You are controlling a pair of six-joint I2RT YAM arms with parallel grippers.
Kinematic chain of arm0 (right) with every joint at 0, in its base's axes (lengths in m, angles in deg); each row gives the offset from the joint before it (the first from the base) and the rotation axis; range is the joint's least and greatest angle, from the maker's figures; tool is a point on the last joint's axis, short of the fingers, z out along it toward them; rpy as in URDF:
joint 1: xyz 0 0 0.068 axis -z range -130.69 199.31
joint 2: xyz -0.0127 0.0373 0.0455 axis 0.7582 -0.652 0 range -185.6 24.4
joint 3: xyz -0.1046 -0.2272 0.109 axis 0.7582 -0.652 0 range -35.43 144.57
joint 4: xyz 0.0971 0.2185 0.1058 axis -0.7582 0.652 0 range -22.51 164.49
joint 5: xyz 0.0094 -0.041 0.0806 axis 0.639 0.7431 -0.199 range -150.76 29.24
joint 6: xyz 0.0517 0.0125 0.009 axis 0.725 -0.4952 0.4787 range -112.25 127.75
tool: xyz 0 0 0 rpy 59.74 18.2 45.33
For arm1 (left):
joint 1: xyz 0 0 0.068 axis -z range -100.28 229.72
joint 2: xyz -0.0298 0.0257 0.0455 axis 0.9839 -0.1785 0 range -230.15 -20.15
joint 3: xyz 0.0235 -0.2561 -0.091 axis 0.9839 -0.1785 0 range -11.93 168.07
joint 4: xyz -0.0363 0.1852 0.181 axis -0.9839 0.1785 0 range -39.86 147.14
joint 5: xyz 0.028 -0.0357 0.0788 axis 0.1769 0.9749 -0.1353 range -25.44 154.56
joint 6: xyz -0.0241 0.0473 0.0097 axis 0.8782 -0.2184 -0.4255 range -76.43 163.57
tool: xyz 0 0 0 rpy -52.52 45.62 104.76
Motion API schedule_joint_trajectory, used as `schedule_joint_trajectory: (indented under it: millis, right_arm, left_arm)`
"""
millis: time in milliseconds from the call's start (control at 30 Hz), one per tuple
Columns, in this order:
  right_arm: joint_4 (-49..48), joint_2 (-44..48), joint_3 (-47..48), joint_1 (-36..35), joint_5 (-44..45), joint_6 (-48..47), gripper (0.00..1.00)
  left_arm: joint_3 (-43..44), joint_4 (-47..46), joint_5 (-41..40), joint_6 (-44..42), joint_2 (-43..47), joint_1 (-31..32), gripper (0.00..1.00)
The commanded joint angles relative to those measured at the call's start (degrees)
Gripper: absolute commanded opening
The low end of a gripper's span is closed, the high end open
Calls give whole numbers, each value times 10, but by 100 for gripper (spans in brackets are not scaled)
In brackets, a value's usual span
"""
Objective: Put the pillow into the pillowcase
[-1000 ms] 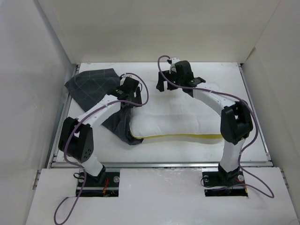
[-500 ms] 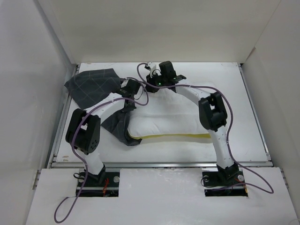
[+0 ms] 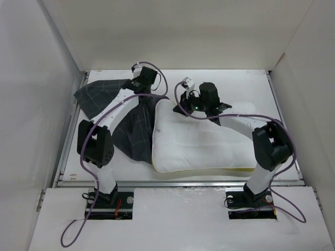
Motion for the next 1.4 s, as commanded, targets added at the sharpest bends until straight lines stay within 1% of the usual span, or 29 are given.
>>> schedule_joint_trajectory:
  millis: [0,67,100,167,267,333,400,433,467,567,600,667,700,733,800,867,933,1000,1033,1067,1100,1133,1167,1200,1233,1267,1300,1333,1367]
  right_arm:
    - [-111,1,-13,-31,-8,38,0]
    - [-106,1,-30,-59,14,24,0]
    - [-118,8,-38,-67,19,24,0]
    - [-142,17,-56,-80,-4,24,0]
    - [-154,45,-81,-96,-12,24,0]
    - [-184,50,-103,-106,-18,24,0]
    - [-184,41,-103,-115,10,30,0]
    - [-178,31,-85,-115,26,36,0]
    - [-178,10,-77,-115,51,59,0]
    - [-154,-15,-32,-115,124,85,0]
    - [-143,-26,-18,-105,140,107,0]
    - [-126,-32,18,-73,180,124,0]
    - [-119,-47,29,-60,195,150,0]
    - [-114,-53,55,-29,196,159,0]
    - [-101,-74,76,0,196,195,0]
    - [-109,-86,88,35,177,232,0]
    - [-159,-102,82,49,157,277,0]
    - [-170,-117,93,55,178,296,0]
    - [-155,-139,107,55,178,296,3]
    - [-139,-150,124,62,178,296,14]
    - [-125,-161,138,62,159,284,28]
    - [-110,-167,147,68,153,278,44]
    - [-110,-167,147,68,153,264,71]
    - [-110,-161,140,68,153,254,78]
    - [-101,-152,121,68,159,245,84]
    - [-94,-122,107,68,159,233,91]
    - [-87,-102,90,68,159,198,93]
    - [-80,-78,72,68,176,180,94]
    - [-64,-52,33,60,176,158,94]
  left_arm:
    - [41,13,-2,-22,8,19,0]
    - [64,22,-2,-22,3,31,0]
    - [72,22,-10,-22,-2,31,0]
    - [83,33,-10,-22,-8,31,0]
    - [102,49,-25,-15,-22,41,0]
    - [109,55,-25,-15,-22,47,0]
    - [117,55,-25,-20,-28,62,0]
    - [117,55,-25,-20,-22,69,0]
    - [117,55,-25,-26,-9,77,0]
    - [88,49,-25,-31,23,111,0]
    - [61,49,-25,-31,49,124,0]
    - [29,49,-25,-16,79,135,0]
    - [10,44,-25,-10,113,141,0]
    - [-28,35,-25,-4,129,152,0]
    - [-60,28,-13,-4,158,161,0]
    - [-101,17,3,2,189,172,0]
    - [-127,-1,33,-6,209,172,0]
    - [-156,-16,41,-12,210,178,0]
    - [-156,-16,41,-12,210,178,5]
    - [-161,-16,30,-12,210,178,17]
    - [-161,-16,19,-6,204,178,74]
    - [-154,-5,6,6,199,178,100]
    - [-147,7,-21,15,184,178,100]
    - [-132,30,-36,25,177,173,100]
    - [-127,42,-47,36,171,165,100]
    - [-127,55,-73,64,166,165,100]
    - [-121,68,-84,80,166,150,100]
    - [-121,81,-89,88,166,149,100]
    - [-130,81,-89,97,166,149,100]
